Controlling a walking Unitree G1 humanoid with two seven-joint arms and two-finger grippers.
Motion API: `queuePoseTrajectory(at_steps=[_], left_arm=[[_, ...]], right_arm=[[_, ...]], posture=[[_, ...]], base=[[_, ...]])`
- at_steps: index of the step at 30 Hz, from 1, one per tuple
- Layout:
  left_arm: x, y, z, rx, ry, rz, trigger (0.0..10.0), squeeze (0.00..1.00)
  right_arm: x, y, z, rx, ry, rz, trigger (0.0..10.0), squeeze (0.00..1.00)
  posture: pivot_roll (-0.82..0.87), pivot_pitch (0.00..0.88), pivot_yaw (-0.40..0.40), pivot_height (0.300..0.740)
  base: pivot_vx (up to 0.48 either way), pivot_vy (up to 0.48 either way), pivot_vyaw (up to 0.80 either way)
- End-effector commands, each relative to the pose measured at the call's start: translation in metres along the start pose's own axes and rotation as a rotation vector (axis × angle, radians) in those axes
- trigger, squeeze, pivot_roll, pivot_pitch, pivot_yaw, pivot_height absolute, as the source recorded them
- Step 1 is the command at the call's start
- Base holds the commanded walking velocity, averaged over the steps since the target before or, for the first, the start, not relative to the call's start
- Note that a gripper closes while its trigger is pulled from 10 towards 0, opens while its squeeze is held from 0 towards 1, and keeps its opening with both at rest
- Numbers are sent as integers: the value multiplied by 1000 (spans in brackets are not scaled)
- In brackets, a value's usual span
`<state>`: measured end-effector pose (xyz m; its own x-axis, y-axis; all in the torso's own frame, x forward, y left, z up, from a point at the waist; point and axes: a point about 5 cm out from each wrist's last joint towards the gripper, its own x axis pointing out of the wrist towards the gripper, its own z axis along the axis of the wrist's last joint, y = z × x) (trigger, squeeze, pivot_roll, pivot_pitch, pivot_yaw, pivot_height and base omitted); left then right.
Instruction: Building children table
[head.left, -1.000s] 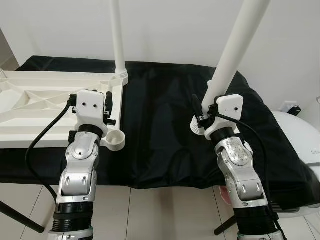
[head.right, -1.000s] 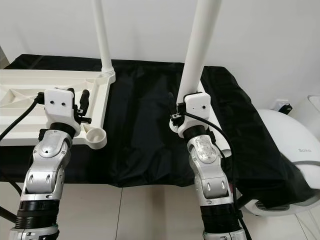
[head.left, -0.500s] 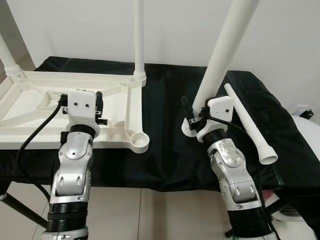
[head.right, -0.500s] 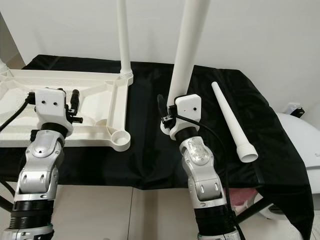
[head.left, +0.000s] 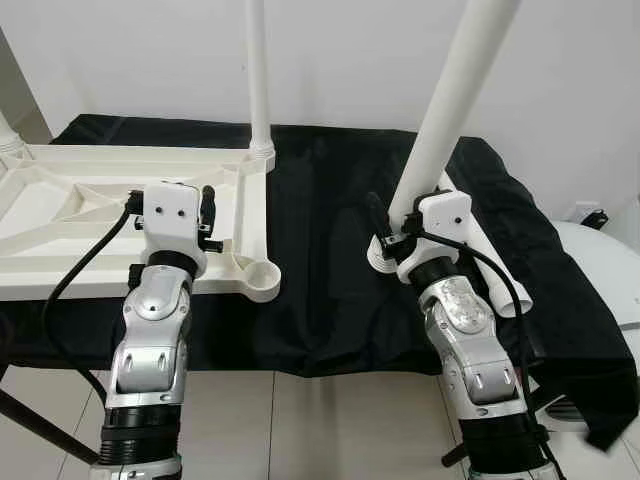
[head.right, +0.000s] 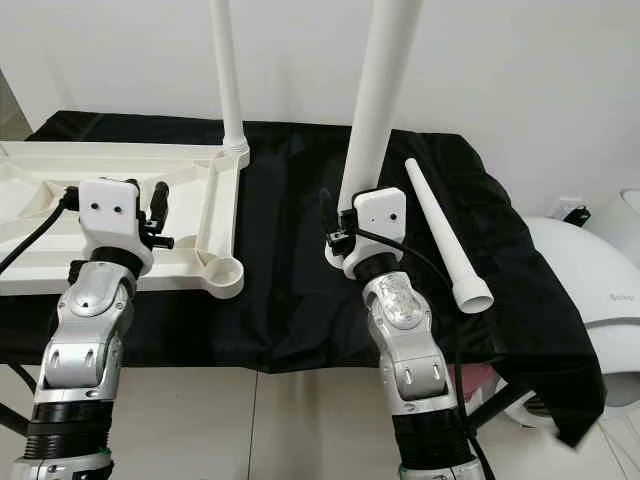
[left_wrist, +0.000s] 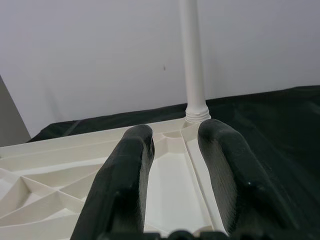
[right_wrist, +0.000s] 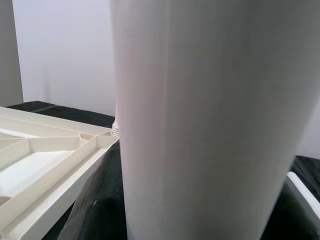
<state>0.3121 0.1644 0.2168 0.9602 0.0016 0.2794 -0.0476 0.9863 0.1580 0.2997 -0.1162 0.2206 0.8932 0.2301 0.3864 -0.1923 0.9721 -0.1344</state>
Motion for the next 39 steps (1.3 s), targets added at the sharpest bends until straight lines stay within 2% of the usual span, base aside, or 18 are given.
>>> queuePoseTrajectory(at_steps=[1, 20, 27, 30, 33, 39], left_arm=[[0, 7, -2, 9, 13, 70, 10000, 0], [-1, 8, -1, 7, 11, 78, 10000, 0], [-2, 5, -1, 35, 6, 65, 10000, 0], [-2, 3, 0, 61, 0, 45, 10000, 0], [-3, 2, 0, 51, 2, 44, 10000, 0], [-2, 2, -1, 45, 5, 46, 10000, 0]], right_arm=[[1, 2, 3, 4, -17, 1, 10000, 0], [0, 3, 3, 9, -16, 5, 10000, 0], [-1, 3, 3, 10, -15, 3, 10000, 0], [-1, 3, 3, 11, -13, 1, 10000, 0], [-1, 3, 3, 12, -13, 1, 10000, 0], [-1, 3, 3, 10, -12, 2, 10000, 0]], posture=[[74, 48, -51, 740], [77, 52, -52, 740], [79, 57, -48, 740], [78, 58, -48, 740], [77, 59, -48, 740], [74, 60, -50, 740]], base=[[0, 480, 0], [0, 414, 0], [0, 0, 0], [0, -409, 0], [0, -430, 0], [0, 0, 0]])
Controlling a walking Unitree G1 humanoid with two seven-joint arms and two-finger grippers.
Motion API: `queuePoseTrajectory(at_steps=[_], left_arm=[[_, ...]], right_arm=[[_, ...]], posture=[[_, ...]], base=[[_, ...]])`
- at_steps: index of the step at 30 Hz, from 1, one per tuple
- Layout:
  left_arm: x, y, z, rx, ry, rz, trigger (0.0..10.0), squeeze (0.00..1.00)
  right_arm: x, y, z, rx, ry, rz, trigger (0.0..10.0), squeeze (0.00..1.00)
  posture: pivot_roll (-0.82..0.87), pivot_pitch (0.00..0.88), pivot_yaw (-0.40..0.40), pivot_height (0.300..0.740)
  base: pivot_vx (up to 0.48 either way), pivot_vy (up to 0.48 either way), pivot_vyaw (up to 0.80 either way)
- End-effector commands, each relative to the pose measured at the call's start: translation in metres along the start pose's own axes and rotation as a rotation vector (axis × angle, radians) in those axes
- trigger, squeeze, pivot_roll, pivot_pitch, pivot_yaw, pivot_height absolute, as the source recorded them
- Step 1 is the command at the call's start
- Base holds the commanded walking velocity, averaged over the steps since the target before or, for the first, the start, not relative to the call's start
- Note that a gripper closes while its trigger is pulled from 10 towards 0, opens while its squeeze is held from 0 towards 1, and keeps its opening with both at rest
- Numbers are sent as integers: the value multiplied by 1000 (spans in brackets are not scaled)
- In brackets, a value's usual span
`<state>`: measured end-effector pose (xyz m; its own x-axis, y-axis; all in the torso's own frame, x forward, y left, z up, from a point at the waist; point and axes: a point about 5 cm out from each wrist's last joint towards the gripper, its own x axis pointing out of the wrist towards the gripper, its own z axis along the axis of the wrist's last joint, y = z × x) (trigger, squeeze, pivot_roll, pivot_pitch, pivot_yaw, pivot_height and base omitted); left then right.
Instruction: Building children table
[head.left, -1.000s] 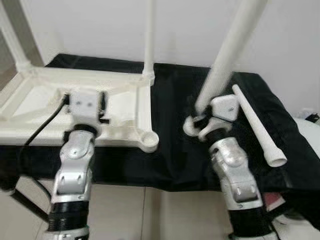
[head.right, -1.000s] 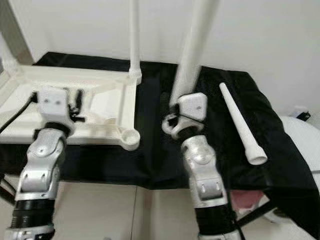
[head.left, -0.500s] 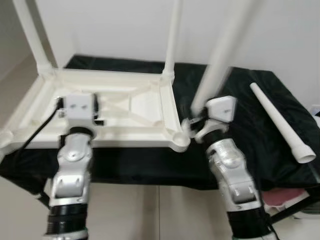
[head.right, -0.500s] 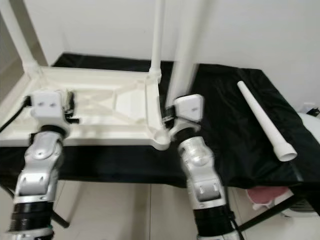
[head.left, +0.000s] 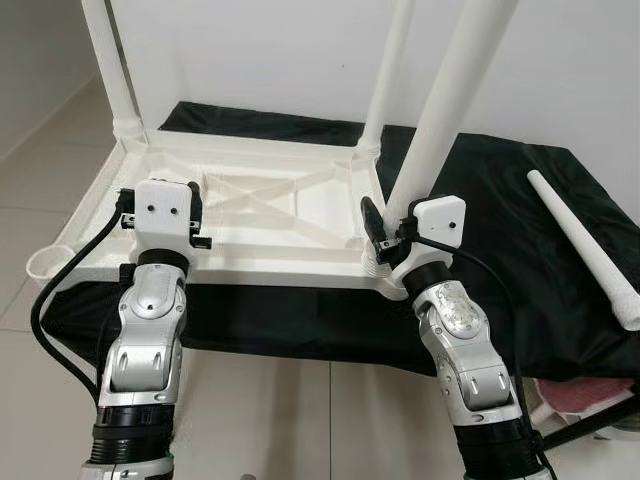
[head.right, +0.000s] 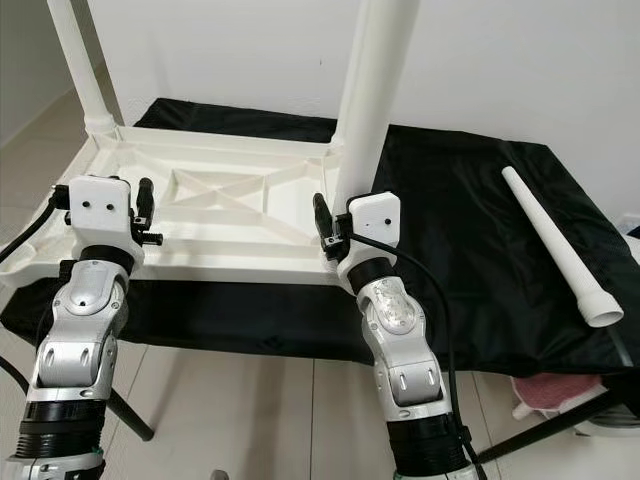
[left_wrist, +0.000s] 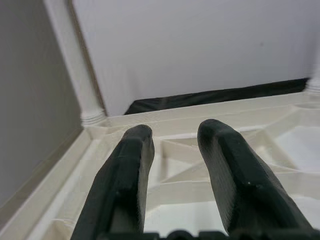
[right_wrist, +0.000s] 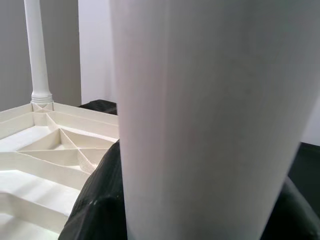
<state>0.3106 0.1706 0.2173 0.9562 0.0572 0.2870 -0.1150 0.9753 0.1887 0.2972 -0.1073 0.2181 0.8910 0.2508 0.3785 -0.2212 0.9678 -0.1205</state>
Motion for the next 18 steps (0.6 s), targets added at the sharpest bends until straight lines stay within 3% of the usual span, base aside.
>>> queuePoseTrajectory(at_steps=[1, 18], left_arm=[[-1, -5, -1, -5, 4, -11, 10000, 0], [0, -8, -3, 1, 17, -29, 10000, 0]], right_arm=[[-1, -7, 4, -15, -17, -20, 10000, 0], [0, -7, 5, -22, -20, -15, 10000, 0]], posture=[[73, 60, -50, 740], [69, 51, -51, 740]], base=[[0, 0, 0], [0, 0, 0]])
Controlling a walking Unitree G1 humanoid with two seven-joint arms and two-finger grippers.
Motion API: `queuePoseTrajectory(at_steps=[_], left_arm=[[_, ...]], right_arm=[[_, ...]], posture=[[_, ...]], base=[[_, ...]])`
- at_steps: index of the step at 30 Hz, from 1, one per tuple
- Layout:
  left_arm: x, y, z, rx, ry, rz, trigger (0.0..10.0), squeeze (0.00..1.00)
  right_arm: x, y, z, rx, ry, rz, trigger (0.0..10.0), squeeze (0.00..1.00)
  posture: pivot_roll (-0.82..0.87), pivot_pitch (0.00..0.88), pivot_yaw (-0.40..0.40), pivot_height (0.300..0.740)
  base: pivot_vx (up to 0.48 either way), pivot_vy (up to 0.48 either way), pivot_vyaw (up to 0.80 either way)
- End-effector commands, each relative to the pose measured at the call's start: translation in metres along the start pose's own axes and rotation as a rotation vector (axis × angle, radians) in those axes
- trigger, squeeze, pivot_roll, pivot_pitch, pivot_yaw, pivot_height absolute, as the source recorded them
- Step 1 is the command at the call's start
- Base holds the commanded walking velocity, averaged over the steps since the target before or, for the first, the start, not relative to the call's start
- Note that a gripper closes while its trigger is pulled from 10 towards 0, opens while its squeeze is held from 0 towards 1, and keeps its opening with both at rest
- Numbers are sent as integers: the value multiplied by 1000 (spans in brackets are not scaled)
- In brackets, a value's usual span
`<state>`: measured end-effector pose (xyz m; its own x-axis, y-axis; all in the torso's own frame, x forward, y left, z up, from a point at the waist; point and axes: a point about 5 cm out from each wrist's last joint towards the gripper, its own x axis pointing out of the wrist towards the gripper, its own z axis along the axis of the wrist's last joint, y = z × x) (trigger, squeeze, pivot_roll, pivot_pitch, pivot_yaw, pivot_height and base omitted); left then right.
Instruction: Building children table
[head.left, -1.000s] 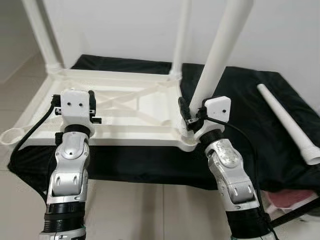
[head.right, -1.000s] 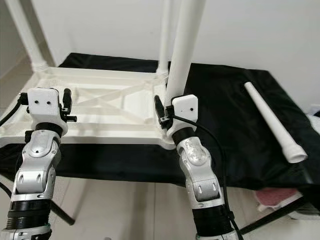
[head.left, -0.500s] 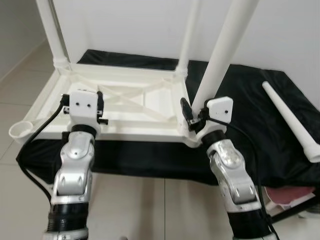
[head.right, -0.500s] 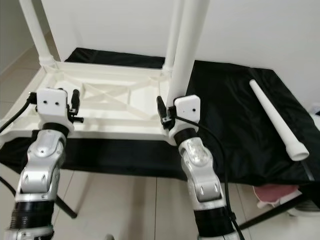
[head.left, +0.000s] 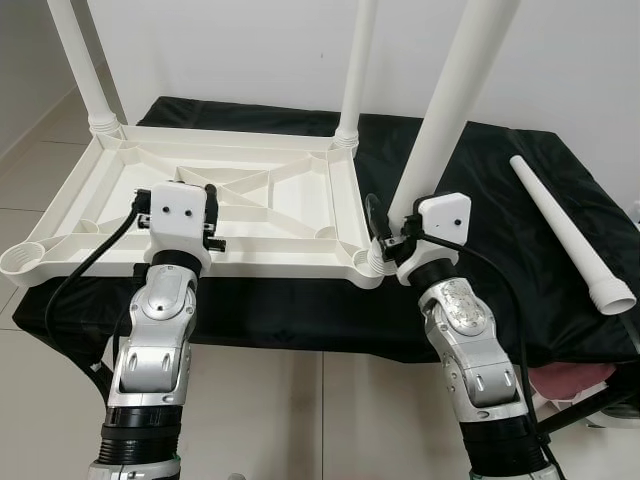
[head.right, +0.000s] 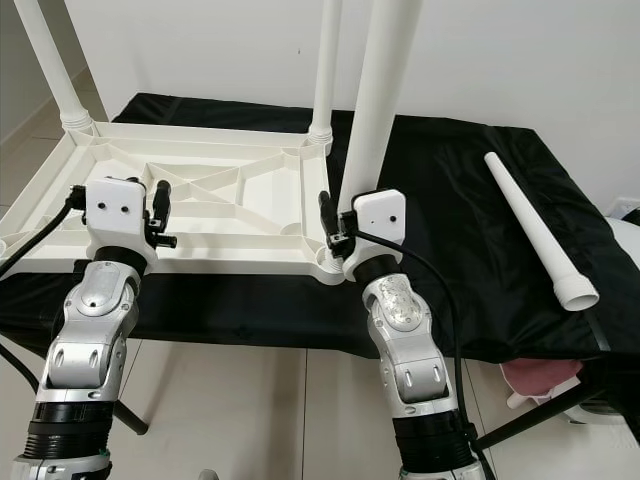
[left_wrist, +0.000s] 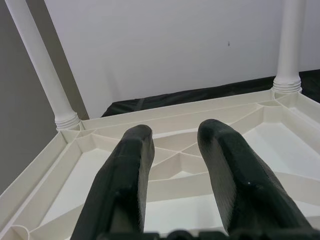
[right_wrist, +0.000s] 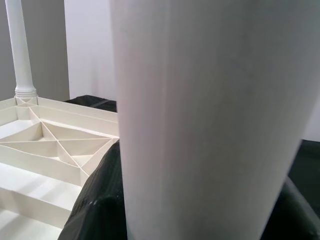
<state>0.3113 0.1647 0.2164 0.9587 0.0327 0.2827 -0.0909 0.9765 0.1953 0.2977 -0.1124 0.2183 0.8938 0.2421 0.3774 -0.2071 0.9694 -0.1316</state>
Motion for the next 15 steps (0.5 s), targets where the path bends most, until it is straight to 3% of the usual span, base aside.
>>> queuePoseTrajectory(at_steps=[1, 10, 15], left_arm=[[0, -2, -2, 9, 13, -8, 10000, 0], [1, -3, -2, 11, 15, -12, 10000, 0], [2, -3, -4, -1, 30, -7, 10000, 0]], right_arm=[[1, -2, 5, -6, -23, -6, 10000, 0], [1, -3, 5, -5, -24, -8, 10000, 0], [1, -2, 5, -6, -24, -8, 10000, 0]], posture=[[69, 49, -50, 740], [67, 47, -48, 740], [66, 48, -50, 740]], base=[[0, -352, 0], [0, -337, 0], [0, 0, 0]])
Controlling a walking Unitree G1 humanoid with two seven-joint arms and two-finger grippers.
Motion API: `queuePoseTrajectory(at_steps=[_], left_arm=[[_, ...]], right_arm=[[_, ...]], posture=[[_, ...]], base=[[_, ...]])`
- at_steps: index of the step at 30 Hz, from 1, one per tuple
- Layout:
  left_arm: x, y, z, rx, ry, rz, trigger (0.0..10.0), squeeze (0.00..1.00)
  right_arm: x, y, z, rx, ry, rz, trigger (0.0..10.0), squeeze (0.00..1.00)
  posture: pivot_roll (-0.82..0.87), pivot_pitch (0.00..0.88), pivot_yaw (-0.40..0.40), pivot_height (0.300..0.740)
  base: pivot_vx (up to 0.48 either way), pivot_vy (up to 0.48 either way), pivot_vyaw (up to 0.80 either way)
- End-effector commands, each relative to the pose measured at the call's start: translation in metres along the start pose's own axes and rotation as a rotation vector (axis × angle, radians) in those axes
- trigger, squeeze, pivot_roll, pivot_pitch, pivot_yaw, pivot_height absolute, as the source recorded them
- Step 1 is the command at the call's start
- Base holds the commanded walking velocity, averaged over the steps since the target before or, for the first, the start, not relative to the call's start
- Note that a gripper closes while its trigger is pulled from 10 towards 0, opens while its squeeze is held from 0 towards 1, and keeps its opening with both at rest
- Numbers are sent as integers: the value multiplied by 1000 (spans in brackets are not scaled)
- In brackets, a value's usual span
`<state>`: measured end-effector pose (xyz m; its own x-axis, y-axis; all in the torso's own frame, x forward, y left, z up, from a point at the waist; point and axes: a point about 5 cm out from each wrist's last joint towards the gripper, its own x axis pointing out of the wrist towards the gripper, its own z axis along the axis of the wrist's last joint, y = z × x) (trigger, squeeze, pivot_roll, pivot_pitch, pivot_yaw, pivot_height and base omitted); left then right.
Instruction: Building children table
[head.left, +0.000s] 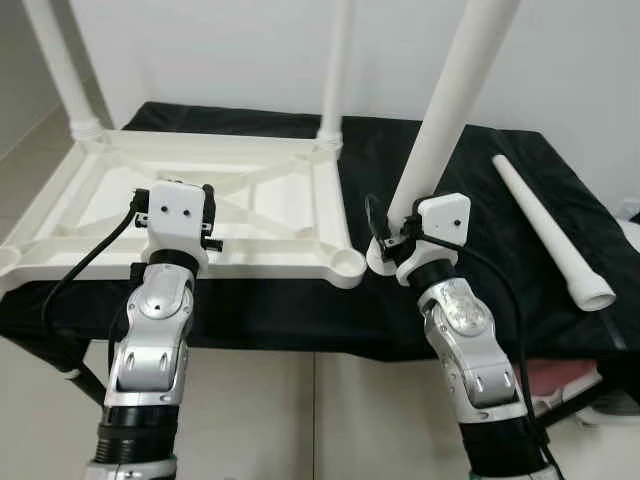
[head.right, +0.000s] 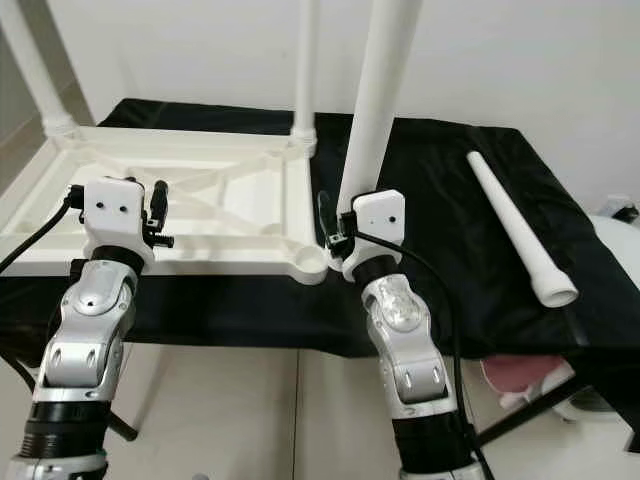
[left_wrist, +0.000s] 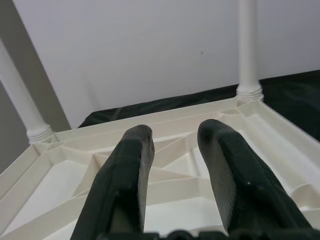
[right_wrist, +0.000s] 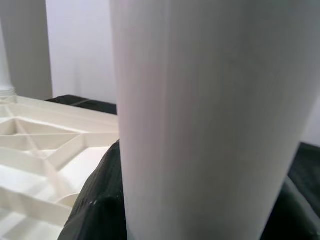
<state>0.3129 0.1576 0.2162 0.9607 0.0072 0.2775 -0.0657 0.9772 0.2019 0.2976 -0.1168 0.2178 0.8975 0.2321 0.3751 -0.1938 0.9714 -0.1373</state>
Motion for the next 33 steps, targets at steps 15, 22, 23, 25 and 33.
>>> queuePoseTrajectory(at_steps=[15, 22, 23, 25, 33], left_arm=[[1, 5, -9, -24, 59, 30, 10000, 0], [2, 6, -7, -9, 41, 25, 10000, 0], [2, 5, -7, -7, 41, 25, 10000, 0], [1, 5, -7, -6, 43, 25, 10000, 0], [0, 4, -9, -7, 52, 17, 10000, 0]], right_arm=[[2, 2, 6, 4, -29, 8, 10000, 0], [2, 2, 7, 3, -31, 11, 10000, 0], [2, 3, 7, 3, -31, 12, 10000, 0], [2, 2, 7, 3, -32, 12, 10000, 0], [1, 3, 7, 1, -29, 14, 10000, 0]], posture=[[66, 43, -52, 740], [67, 40, -52, 740], [67, 40, -53, 740], [67, 41, -54, 740], [67, 44, -55, 740]], base=[[0, 128, 0], [0, 271, 0], [0, 0, 0], [0, 0, 0], [0, 0, 0]])
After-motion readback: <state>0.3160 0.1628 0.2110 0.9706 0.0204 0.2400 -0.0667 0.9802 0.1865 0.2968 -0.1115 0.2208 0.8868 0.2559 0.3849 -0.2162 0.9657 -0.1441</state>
